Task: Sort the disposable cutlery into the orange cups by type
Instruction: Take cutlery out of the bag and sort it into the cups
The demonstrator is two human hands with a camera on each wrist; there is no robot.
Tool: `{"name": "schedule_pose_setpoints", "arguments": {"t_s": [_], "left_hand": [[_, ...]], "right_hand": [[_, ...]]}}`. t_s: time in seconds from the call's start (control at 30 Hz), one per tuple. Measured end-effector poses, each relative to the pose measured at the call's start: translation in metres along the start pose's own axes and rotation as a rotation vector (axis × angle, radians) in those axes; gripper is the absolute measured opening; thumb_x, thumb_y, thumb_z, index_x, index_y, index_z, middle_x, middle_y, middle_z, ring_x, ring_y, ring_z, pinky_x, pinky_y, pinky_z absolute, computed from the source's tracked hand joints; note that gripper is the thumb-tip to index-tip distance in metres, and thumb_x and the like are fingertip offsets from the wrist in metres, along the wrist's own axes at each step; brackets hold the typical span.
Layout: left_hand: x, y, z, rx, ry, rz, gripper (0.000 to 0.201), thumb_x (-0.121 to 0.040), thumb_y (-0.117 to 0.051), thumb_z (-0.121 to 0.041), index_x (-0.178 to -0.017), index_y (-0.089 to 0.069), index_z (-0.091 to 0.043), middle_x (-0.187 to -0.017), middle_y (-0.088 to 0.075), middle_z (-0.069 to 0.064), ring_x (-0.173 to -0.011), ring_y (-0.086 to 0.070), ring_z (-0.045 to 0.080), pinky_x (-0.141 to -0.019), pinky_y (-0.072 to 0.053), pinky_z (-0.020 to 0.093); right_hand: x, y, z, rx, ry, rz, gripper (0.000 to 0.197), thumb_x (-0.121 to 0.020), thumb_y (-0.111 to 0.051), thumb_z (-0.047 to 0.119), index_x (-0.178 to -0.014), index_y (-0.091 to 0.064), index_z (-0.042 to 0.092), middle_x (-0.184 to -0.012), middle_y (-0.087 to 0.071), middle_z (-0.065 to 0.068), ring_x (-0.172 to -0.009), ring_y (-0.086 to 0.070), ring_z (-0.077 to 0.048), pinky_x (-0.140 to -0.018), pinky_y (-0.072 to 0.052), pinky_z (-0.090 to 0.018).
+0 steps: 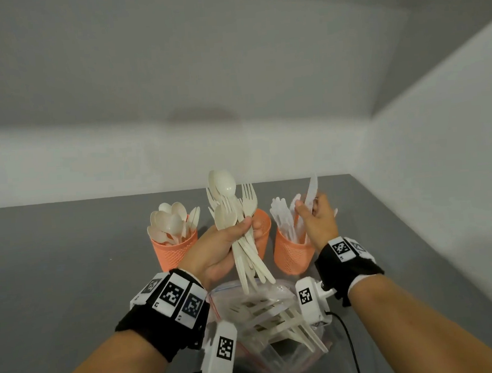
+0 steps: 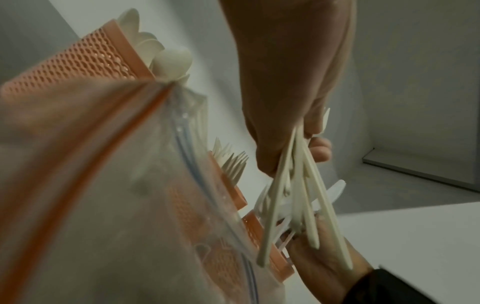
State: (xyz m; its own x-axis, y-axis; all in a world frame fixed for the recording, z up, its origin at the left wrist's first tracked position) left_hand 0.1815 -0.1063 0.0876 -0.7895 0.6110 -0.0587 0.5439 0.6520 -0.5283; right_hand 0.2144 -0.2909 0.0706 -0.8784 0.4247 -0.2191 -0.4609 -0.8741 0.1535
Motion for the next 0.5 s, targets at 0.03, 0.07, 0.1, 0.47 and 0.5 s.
{"name": "schedule_pose_setpoints", "arguments": {"t_s": [0.03,0.07,0.1,0.47,0.5], "left_hand": [[0.001,0.001,-0.001,-0.018,0.0,-0.017,0.013,-0.087,-0.051,-0.015,-0.082,-0.062,-0.01,-0.07,-0.056,0.0,-0.064,-0.049,0.014,-0.056,-0.044,0.024],[0.003,0.002,-0.002,-0.037,0.0,-0.043,0.016,-0.084,-0.052,-0.015,-0.077,-0.066,-0.011,-0.071,-0.056,0.001,-0.066,-0.05,0.016,-0.056,-0.046,0.023],[0.004,0.005,-0.002,-0.05,0.003,-0.074,0.02,-0.081,-0.053,-0.015,-0.072,-0.07,-0.013,-0.073,-0.057,0.003,-0.067,-0.051,0.017,-0.056,-0.048,0.023],[-0.002,0.015,-0.007,0.07,-0.019,-0.232,0.022,-0.093,-0.044,-0.001,-0.092,-0.065,-0.005,-0.081,-0.072,0.009,-0.071,-0.071,0.016,-0.064,-0.058,0.027],[-0.003,0.015,-0.008,0.086,-0.034,-0.236,0.022,-0.093,-0.044,0.0,-0.096,-0.065,-0.007,-0.084,-0.073,0.011,-0.073,-0.071,0.017,-0.064,-0.059,0.028]], "right_hand": [[0.0,-0.001,-0.004,0.01,-0.008,-0.002,0.009,-0.096,-0.047,0.018,-0.1,-0.046,0.009,-0.083,-0.057,-0.005,-0.077,-0.057,-0.018,-0.068,-0.049,-0.015],[0.001,-0.003,-0.006,0.03,-0.015,0.015,0.012,-0.098,-0.043,0.019,-0.1,-0.046,0.008,-0.078,-0.056,-0.003,-0.074,-0.056,-0.016,-0.062,-0.047,-0.01],[0.0,-0.007,-0.008,0.069,-0.022,0.05,0.016,-0.099,-0.039,0.02,-0.101,-0.046,0.006,-0.078,-0.053,-0.001,-0.075,-0.054,-0.016,-0.062,-0.046,-0.01],[0.038,-0.066,0.097,0.312,0.312,0.35,0.025,-0.09,-0.058,0.026,-0.104,-0.061,0.005,-0.099,-0.058,-0.006,-0.089,-0.056,-0.011,-0.078,-0.044,-0.016],[0.043,-0.076,0.093,0.309,0.235,0.416,0.024,-0.091,-0.055,0.023,-0.097,-0.064,0.002,-0.093,-0.063,-0.012,-0.085,-0.06,-0.018,-0.075,-0.047,-0.025]]}}
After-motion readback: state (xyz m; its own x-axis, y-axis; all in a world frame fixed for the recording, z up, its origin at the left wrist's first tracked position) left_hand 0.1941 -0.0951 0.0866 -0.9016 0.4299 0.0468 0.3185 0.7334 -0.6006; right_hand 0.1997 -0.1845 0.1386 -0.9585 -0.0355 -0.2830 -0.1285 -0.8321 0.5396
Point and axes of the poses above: each hand's wrist, its own x-axis away from the middle knuckle, its own y-axis out of the back of the hand, z = x × y, the point moved 8 cm from there along -x, towards the middle knuckle
